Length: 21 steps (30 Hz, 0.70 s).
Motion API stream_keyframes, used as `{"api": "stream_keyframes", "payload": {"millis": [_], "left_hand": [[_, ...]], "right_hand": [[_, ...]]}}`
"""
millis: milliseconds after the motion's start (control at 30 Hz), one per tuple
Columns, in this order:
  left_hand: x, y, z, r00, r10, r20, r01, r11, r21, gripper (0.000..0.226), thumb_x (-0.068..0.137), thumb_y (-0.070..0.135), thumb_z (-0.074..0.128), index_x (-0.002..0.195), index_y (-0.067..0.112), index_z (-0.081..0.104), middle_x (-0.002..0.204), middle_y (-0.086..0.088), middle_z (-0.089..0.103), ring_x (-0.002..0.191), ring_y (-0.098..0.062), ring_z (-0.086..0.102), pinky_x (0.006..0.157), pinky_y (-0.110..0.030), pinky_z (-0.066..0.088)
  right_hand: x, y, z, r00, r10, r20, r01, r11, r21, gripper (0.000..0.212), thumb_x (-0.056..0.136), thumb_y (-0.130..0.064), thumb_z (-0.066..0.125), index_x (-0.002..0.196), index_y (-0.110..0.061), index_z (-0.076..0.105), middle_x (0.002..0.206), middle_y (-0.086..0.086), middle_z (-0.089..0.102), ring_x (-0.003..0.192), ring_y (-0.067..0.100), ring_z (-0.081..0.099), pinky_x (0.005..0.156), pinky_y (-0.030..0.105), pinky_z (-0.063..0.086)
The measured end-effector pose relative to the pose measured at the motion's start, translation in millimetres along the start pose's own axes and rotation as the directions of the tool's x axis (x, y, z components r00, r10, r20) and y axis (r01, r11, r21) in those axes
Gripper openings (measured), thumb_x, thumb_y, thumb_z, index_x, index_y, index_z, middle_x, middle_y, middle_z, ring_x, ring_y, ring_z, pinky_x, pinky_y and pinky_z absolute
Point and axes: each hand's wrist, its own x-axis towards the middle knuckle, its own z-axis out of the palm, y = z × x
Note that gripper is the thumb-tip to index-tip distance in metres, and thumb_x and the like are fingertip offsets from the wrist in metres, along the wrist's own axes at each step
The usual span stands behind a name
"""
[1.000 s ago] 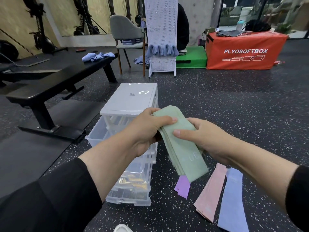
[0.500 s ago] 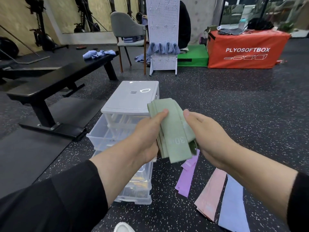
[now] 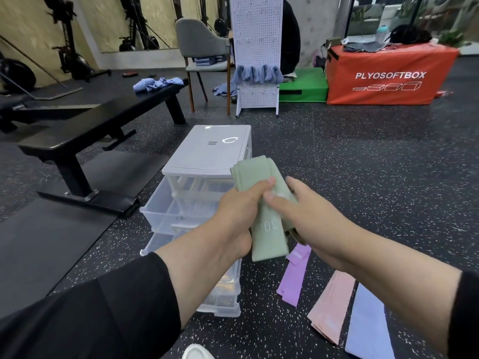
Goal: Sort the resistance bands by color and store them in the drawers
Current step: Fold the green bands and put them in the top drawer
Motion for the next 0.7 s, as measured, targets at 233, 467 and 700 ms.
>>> {"api": "stream_keyframes", "payload": {"millis": [233,467,700], "left_hand": [[-5,-3,-15,0.999,-0.028,0.028,0.027,0.999,0.034,0.042,0.09,0.026,0.076,0.126,0.009,0.063,0.109,-0.021,0.075,0.097,-0.043,0.074,0.077,-0.065,0.059],[-5,-5,-52,0.986,-0.129,0.11,0.122,0.99,0.069,0.049,0.095,0.048,0.066,0.126,0.011,0.067,0.115,-0.014,0.076,0.108,-0.034,0.072,0.093,-0.053,0.058],[19,20,-136,0.991,0.062,-0.119,0.014,0.837,0.547,0.043,0.1,0.057,0.049,0.112,0.02,0.068,0.112,-0.005,0.073,0.106,-0.025,0.07,0.097,-0.044,0.054]], "right_hand": [[-5,-5,1,0.992,0.063,0.109,-0.075,0.991,0.107,0.019,0.096,-0.013,0.067,0.108,0.0,0.06,0.065,0.004,0.069,0.042,0.008,0.059,0.035,0.015,0.04],[12,9,25,0.984,0.145,0.099,-0.159,0.975,0.154,0.016,0.096,-0.014,0.067,0.107,-0.003,0.064,0.083,0.019,0.071,0.053,0.023,0.068,0.046,0.022,0.05],[52,2,45,0.961,0.222,0.167,-0.25,0.953,0.172,0.023,0.098,-0.012,0.062,0.111,0.007,0.063,0.083,0.028,0.072,0.061,0.037,0.071,0.049,0.027,0.051]]}}
